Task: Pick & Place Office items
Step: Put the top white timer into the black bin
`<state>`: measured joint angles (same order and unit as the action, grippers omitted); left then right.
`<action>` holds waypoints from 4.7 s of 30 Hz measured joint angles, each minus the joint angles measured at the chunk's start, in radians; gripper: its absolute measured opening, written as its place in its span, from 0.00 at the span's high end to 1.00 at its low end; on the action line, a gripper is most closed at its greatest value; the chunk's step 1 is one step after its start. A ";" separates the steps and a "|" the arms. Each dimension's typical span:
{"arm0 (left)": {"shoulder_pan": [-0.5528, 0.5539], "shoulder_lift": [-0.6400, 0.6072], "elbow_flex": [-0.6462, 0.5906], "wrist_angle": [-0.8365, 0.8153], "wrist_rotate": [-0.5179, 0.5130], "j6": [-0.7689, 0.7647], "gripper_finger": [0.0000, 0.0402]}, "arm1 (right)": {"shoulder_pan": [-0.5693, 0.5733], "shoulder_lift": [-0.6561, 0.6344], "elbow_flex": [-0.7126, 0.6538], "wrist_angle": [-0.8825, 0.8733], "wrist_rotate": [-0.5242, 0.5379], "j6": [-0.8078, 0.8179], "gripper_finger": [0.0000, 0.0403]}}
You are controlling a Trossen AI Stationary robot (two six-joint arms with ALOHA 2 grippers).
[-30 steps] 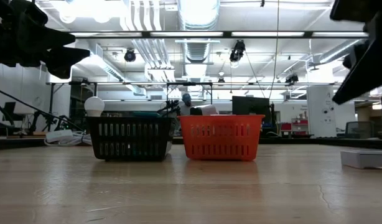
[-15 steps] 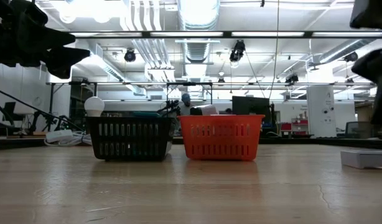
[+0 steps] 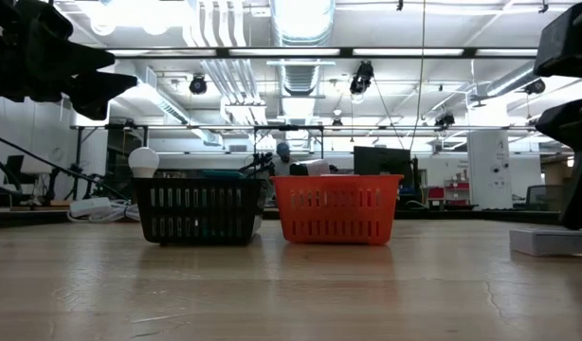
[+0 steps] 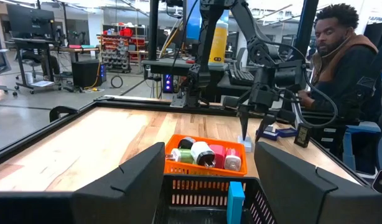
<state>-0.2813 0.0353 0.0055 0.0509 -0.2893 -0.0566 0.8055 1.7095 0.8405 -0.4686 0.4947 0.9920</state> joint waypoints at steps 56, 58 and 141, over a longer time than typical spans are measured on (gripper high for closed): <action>0.000 0.000 0.000 0.000 0.000 0.000 0.37 | 0.000 0.021 -0.025 0.028 -0.017 0.028 0.54; 0.000 0.000 0.000 0.000 0.000 0.000 0.37 | 0.000 0.021 -0.025 0.027 -0.018 0.018 0.55; 0.000 0.000 0.000 0.000 0.000 0.000 0.37 | 0.000 0.021 0.049 0.120 0.048 -0.101 0.50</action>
<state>-0.2813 0.0353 0.0055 0.0509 -0.2897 -0.0570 0.8056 1.7306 0.8899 -0.3486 0.5427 0.8914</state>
